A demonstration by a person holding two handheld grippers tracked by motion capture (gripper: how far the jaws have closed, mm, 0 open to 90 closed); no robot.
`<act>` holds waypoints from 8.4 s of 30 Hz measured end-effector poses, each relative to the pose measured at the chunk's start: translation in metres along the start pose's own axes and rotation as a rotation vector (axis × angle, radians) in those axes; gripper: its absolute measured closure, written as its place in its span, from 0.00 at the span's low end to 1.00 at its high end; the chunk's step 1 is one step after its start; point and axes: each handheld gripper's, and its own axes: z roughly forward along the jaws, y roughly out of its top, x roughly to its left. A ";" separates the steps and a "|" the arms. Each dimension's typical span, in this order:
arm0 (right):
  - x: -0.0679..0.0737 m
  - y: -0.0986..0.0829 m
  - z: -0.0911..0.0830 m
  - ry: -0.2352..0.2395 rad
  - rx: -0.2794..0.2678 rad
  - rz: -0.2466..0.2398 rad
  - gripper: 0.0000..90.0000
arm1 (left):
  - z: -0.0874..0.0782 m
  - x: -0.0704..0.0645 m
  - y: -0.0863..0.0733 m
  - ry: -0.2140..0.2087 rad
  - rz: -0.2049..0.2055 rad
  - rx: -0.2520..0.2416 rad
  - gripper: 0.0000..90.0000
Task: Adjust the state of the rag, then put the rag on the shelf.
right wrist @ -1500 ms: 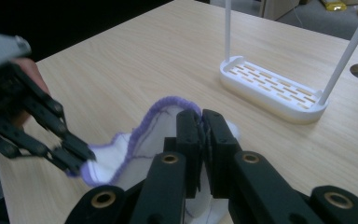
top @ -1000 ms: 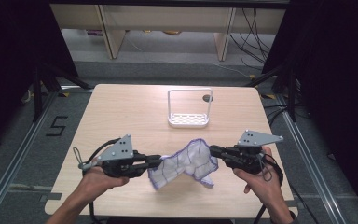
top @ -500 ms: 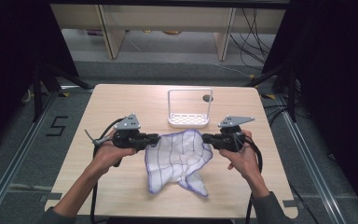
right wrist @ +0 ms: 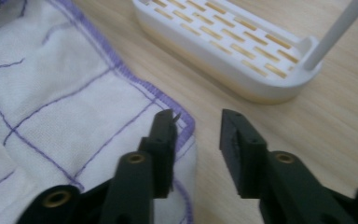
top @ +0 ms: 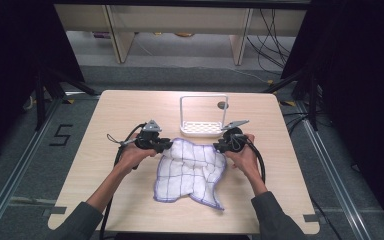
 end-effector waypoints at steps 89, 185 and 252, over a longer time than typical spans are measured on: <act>0.046 -0.078 -0.101 0.007 -0.091 -0.098 0.53 | -0.061 -0.039 -0.059 0.097 -0.123 -0.040 0.46; -0.018 -0.005 -0.048 0.037 -0.139 -0.022 0.95 | -0.020 -0.010 0.015 0.098 0.044 -0.128 0.95; 0.073 -0.124 -0.109 0.199 -0.015 -0.193 0.91 | -0.065 -0.113 -0.097 -0.052 0.329 0.060 0.88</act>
